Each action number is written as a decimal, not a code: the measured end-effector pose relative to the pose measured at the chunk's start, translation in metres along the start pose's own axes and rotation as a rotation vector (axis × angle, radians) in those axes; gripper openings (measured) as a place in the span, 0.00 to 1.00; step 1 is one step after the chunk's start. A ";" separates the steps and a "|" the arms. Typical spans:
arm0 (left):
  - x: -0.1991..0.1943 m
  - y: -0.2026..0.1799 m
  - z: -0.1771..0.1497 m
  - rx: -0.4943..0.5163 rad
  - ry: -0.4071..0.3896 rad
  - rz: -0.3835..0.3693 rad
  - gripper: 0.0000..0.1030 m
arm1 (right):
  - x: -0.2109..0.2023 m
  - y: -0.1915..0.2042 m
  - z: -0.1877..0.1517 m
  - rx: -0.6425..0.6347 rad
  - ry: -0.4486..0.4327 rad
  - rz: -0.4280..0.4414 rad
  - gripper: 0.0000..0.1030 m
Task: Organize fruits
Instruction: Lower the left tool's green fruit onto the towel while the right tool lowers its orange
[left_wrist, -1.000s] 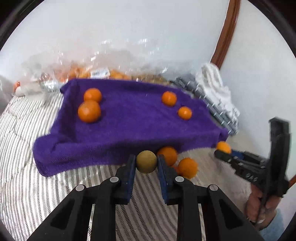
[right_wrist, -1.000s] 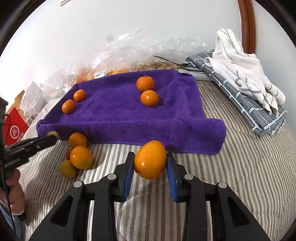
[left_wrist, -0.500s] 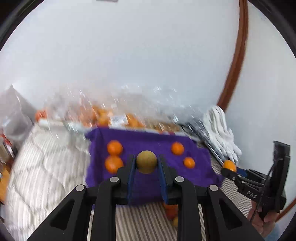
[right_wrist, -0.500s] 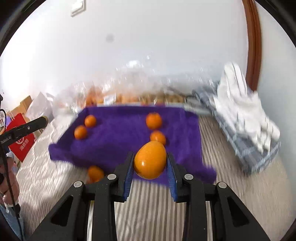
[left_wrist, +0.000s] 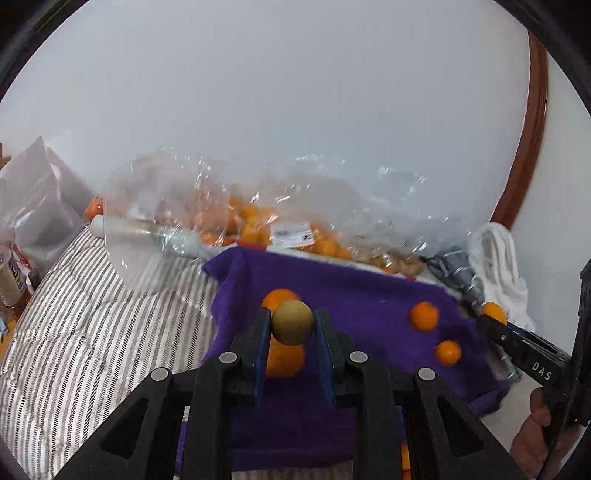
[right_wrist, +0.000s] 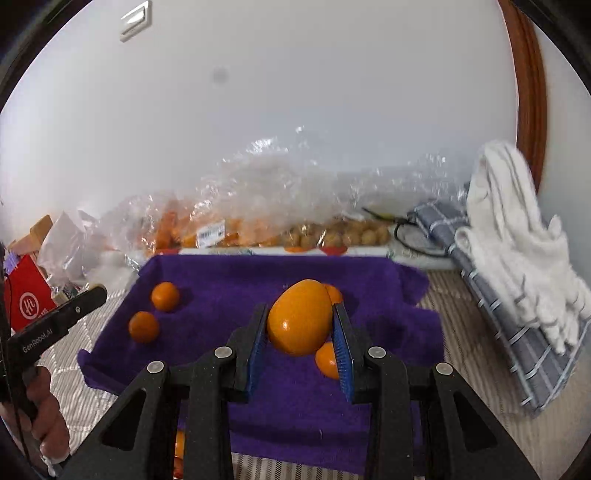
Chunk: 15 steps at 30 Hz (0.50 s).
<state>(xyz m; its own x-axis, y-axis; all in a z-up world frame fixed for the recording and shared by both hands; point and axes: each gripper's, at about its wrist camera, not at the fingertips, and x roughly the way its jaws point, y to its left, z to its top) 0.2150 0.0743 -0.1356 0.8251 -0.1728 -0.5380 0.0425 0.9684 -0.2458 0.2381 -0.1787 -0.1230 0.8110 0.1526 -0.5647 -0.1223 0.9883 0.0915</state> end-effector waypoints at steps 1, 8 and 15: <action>0.002 0.001 -0.001 0.004 -0.004 0.012 0.22 | 0.004 -0.003 -0.002 0.005 0.007 0.004 0.32; 0.013 0.010 -0.002 -0.042 0.033 -0.005 0.22 | 0.021 -0.018 -0.010 0.033 0.048 -0.020 0.32; 0.017 0.014 -0.004 -0.056 0.039 -0.005 0.22 | 0.028 -0.021 -0.016 0.031 0.069 -0.034 0.32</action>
<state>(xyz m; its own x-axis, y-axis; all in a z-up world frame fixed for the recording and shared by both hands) 0.2272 0.0846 -0.1517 0.8023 -0.1857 -0.5673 0.0142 0.9561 -0.2929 0.2543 -0.1951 -0.1533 0.7729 0.1200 -0.6230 -0.0766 0.9924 0.0962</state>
